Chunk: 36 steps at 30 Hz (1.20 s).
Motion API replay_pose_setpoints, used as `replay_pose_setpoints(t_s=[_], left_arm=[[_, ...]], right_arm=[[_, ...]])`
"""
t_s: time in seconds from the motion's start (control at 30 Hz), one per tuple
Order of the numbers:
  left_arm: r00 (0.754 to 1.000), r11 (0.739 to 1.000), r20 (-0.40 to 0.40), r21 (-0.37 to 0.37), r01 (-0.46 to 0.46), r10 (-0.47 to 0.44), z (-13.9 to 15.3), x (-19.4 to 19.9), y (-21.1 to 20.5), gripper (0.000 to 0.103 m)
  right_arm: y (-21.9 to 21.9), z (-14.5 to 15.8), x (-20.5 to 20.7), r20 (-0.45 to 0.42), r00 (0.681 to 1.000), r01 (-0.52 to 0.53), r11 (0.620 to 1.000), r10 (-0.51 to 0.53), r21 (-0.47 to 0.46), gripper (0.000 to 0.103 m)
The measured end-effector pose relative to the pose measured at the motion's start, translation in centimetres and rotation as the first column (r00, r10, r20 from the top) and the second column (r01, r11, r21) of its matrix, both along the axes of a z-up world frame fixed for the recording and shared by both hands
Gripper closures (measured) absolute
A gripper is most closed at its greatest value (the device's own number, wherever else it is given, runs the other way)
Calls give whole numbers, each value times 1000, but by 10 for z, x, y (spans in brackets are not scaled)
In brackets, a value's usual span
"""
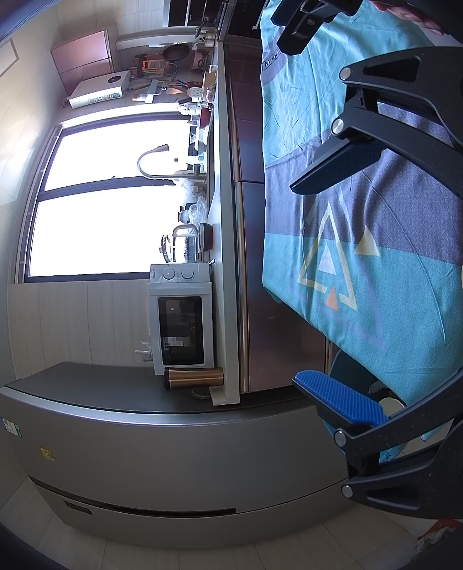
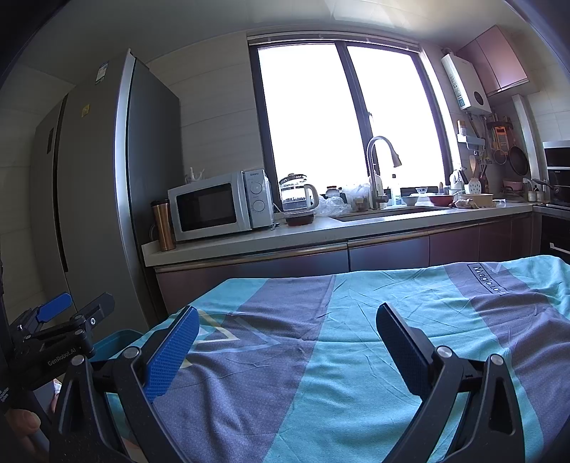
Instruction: Collect trash
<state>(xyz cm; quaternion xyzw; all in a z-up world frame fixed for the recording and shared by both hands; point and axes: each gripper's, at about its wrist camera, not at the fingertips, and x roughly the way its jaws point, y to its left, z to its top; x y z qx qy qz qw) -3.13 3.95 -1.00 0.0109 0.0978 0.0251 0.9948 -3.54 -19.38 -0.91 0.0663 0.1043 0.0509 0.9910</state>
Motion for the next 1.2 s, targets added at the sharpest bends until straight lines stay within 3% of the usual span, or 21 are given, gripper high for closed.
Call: replay_pose_setpoints(t_s=[1.2], left_arm=[[1000, 1000, 0, 6, 0, 0, 0, 1, -1, 6]], right_arm=[[3, 1, -1, 1, 1000, 3, 1000, -3, 1, 7]])
